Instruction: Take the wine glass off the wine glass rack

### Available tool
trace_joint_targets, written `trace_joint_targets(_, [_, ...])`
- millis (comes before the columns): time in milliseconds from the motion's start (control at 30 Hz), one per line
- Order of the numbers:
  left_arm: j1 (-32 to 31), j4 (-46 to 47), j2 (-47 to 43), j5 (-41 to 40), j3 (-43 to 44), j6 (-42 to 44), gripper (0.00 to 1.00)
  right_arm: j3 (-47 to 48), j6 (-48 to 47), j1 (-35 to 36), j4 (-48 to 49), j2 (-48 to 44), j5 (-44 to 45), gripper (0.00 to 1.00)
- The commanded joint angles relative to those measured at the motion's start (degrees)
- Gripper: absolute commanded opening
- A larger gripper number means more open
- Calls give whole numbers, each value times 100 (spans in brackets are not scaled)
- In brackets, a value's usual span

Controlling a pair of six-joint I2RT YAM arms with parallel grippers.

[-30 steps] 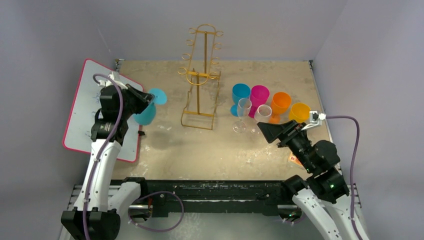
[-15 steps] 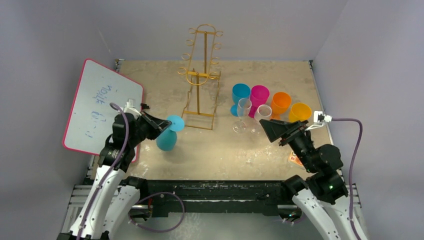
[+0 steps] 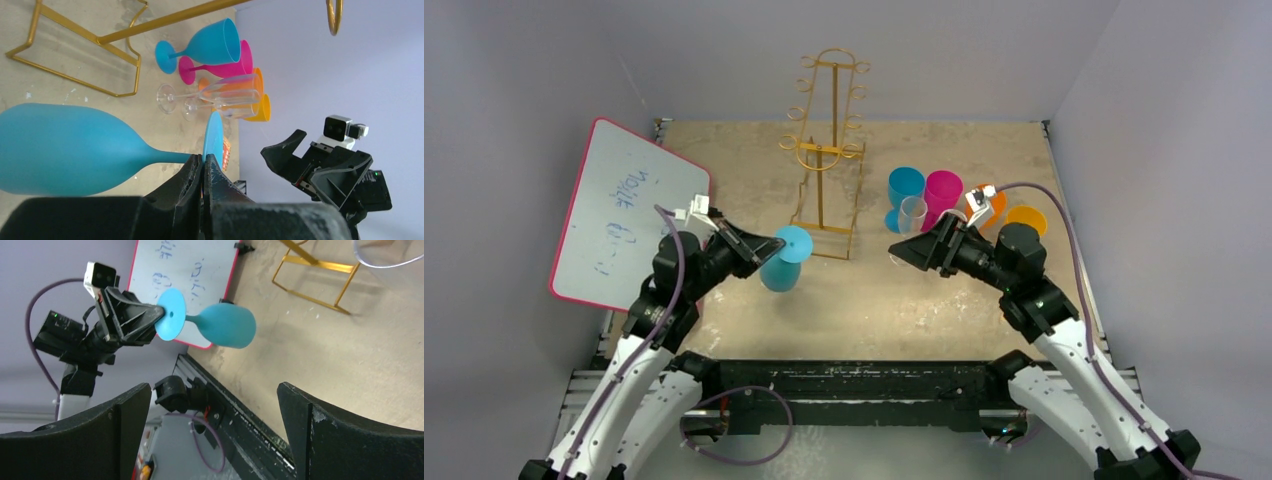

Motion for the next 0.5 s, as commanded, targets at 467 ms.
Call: trace_joint_targets(467, [-2684, 2236, 714, -1151, -266, 225, 0, 296, 222, -5, 644, 167, -789, 100])
